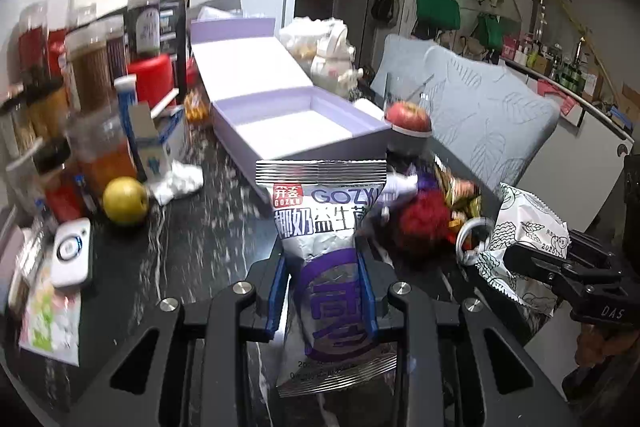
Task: Organize soft objects
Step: 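Carry both held snack bags up and over into the open lavender box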
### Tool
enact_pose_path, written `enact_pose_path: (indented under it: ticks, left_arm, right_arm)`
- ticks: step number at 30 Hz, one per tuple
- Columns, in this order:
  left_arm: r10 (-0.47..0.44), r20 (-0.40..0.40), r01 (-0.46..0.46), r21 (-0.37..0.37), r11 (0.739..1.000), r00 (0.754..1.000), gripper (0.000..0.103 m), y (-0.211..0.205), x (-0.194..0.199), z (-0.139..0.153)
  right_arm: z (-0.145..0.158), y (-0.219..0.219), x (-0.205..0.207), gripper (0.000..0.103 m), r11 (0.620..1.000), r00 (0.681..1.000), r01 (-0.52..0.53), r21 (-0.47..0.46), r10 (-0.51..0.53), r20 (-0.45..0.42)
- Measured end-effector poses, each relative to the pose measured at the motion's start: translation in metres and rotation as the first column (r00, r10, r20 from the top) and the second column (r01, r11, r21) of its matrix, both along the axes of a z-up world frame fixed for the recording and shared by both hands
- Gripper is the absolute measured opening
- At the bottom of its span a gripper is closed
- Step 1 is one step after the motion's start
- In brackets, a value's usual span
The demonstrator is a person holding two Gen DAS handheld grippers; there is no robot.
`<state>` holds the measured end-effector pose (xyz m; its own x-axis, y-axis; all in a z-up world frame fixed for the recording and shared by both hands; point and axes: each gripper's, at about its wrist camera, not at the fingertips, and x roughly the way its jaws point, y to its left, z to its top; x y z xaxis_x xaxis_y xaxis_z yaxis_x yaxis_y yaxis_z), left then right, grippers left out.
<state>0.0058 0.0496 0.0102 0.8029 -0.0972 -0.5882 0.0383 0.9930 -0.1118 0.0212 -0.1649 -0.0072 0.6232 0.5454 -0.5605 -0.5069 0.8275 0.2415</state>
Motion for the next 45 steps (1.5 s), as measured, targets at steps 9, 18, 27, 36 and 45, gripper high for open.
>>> enact_pose_path:
  ticks: [9,18,27,36,45]
  left_arm:
    - [-0.006,0.108,0.009,-0.024,1.000,0.994,0.031,0.011,0.029,0.047]
    - [0.017,0.191,-0.011,-0.033,0.999,0.982,0.031,0.026,0.071,0.078]
    - [0.019,0.245,-0.014,-0.024,1.000,0.969,0.031,0.030,0.117,0.102]
    - [0.027,0.292,-0.020,-0.028,0.999,0.956,0.031,0.039,0.165,0.122]
    - [0.073,0.279,-0.061,-0.049,0.997,0.957,0.031,0.060,0.215,0.115]
  right_arm:
    - [0.049,0.011,0.026,0.061,1.000,0.994,-0.026,0.005,0.025,0.110]
    - [0.082,0.034,0.073,0.061,0.997,0.983,-0.073,0.011,0.071,0.167]
    - [0.110,0.055,0.124,0.061,0.996,0.970,-0.083,-0.018,0.085,0.227]
    - [0.137,0.073,0.179,0.061,0.997,0.957,-0.076,-0.008,0.075,0.280]
    - [0.140,0.092,0.228,0.061,0.996,0.954,-0.092,-0.013,0.092,0.286]
